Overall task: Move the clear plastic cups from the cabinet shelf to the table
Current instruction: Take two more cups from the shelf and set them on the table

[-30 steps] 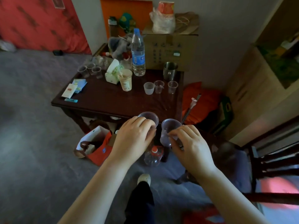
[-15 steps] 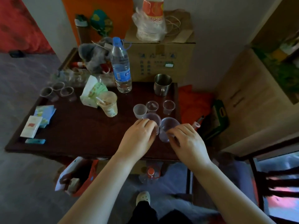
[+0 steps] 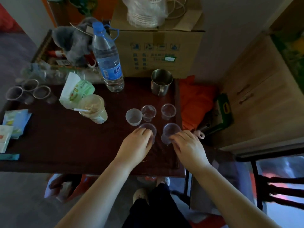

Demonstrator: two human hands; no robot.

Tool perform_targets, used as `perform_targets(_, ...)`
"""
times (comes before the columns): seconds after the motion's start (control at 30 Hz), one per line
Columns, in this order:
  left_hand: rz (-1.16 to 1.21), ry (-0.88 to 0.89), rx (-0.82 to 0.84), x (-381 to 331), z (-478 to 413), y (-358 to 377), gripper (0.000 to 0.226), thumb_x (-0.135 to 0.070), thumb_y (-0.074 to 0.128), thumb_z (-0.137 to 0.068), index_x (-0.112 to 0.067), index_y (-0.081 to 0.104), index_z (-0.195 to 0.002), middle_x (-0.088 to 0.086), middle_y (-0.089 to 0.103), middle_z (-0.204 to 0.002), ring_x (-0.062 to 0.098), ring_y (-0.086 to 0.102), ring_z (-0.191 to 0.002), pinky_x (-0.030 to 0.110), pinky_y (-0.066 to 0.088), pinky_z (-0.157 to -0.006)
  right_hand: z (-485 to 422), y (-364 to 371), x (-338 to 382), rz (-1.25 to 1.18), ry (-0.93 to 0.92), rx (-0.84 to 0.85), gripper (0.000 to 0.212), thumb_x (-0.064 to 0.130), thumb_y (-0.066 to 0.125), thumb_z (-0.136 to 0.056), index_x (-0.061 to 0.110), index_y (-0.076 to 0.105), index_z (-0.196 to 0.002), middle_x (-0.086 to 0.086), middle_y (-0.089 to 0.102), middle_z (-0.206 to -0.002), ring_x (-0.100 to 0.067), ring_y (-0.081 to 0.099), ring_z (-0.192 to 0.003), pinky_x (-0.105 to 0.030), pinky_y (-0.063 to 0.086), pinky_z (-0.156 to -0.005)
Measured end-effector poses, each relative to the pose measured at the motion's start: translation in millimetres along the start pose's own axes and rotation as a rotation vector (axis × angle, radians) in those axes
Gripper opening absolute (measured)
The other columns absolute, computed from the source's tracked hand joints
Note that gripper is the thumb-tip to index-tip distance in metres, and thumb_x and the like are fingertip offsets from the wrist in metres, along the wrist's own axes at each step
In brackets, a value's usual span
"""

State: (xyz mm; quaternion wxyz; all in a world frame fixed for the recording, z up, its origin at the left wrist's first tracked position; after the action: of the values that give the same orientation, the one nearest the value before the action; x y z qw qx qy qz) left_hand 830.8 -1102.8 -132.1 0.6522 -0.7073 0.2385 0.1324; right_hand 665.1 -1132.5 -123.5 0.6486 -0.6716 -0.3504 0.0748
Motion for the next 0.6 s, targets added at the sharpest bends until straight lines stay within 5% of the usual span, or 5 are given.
perform_targets(0.6,0.000,-0.146,0.079,30.8,-45.6,70.2,0.011,-0.007,0.065,-0.079,-0.010,0.056,-0.084,0.006,0.063,-0.091,0.022,0.057,-0.088,0.025,0.042,-0.064,-48.3,66.6,-51.0,0.019,-0.094,0.192,0.024,0.003,0.071,-0.073,0.012,0.067,-0.094,-0.001,0.066,-0.089,-0.024,0.061,-0.087,-0.035,0.052,-0.070)
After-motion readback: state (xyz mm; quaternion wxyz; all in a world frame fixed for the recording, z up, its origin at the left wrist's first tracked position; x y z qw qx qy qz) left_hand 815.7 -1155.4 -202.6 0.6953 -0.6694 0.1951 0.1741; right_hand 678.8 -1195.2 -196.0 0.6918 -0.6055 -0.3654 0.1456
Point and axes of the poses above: each hand's wrist, its own z-axis away from the middle knuckle, its own y-axis out of the palm, x = y × z, the point moved 5 cm from there along -z, towards the middle knuckle
